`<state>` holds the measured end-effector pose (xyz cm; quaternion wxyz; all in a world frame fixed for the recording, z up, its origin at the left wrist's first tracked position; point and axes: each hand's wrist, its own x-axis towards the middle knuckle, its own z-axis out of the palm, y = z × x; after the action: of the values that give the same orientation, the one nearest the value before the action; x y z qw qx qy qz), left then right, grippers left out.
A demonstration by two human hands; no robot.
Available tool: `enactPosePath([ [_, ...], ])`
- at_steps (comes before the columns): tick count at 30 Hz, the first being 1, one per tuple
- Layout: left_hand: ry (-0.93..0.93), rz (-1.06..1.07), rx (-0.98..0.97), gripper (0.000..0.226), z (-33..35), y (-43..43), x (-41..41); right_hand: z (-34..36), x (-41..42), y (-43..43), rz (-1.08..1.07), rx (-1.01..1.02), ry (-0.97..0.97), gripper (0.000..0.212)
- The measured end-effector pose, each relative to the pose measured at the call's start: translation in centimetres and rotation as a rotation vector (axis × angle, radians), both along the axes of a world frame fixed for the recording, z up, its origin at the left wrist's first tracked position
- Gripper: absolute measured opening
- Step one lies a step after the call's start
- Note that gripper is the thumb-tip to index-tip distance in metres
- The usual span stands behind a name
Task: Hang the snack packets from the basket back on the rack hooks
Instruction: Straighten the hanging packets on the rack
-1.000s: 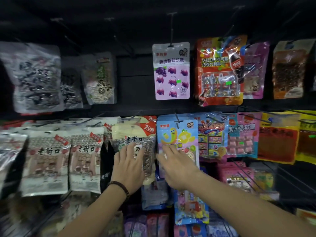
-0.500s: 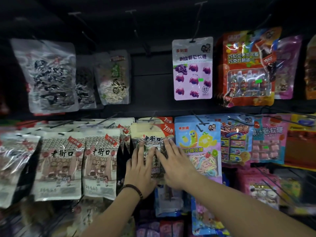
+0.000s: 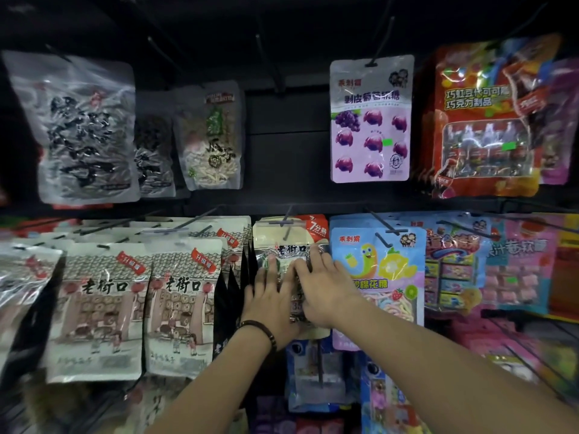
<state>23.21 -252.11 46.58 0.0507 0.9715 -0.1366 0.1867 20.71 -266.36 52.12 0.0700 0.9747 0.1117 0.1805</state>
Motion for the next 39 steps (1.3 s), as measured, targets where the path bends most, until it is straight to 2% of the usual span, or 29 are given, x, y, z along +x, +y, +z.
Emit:
enactPosePath([
  [6, 0.004, 0.003, 0.003, 0.124, 0.1, 1.1, -1.7, -0.3, -1.3, 0.3, 0.010, -0.032, 0.024, 0.088],
  [9, -0.053, -0.055, -0.030, 0.098, 0.7, 1.7, -5.2, 0.1, -2.7, 0.8, 0.044, -0.042, 0.043, 0.087],
  [11, -0.209, -0.117, -0.042, 0.065, 1.4, 2.9, -7.8, 0.4, -3.9, 1.8, 0.102, -0.030, 0.059, 0.084],
  [13, -0.447, -0.100, -0.005, 0.040, 2.0, 5.1, -9.8, 0.6, -5.1, 3.2, 0.183, -0.014, 0.027, 0.079],
  [15, -0.600, -0.021, 0.014, 0.032, 2.4, 8.2, -10.7, 0.5, -6.2, 5.0, 0.283, -0.034, -0.071, 0.074],
  [17, -0.653, 0.073, 0.038, 0.033, 2.4, 11.7, -10.9, 0.3, -6.9, 7.0, 0.374, -0.068, -0.136, 0.077],
  [19, -0.560, 0.125, 0.056, 0.044, 2.0, 14.6, -10.4, -0.2, -7.1, 8.9, 0.425, -0.106, -0.142, 0.084],
  [22, -0.278, 0.140, 0.114, 0.093, 1.2, 17.5, -9.4, -1.2, -6.5, 11.1, 0.435, -0.137, -0.134, 0.092],
  [24, -0.164, 0.136, 0.195, 0.128, 0.5, 18.3, -8.9, -1.8, -5.8, 11.9, 0.406, -0.139, -0.126, 0.097],
  [26, -0.063, 0.141, 0.241, 0.145, -0.4, 18.2, -8.6, -2.3, -5.3, 12.5, 0.365, -0.142, -0.116, 0.099],
  [29, 0.006, 0.166, 0.250, 0.153, -1.8, 17.3, -7.6, -2.8, -4.5, 13.0, 0.332, -0.113, -0.106, 0.101],
  [32, -0.044, 0.198, 0.243, 0.158, -2.5, 16.8, -6.2, -2.6, -3.2, 13.1, 0.321, -0.113, -0.065, 0.110],
  [34, -0.064, 0.196, 0.228, 0.153, -2.3, 16.8, -5.2, -2.0, -2.2, 13.1, 0.314, -0.122, -0.039, 0.114],
  [39, -0.006, 0.173, 0.180, 0.158, -0.3, 16.7, -3.2, -0.1, 0.7, 12.5, 0.311, -0.081, 0.015, 0.107],
])
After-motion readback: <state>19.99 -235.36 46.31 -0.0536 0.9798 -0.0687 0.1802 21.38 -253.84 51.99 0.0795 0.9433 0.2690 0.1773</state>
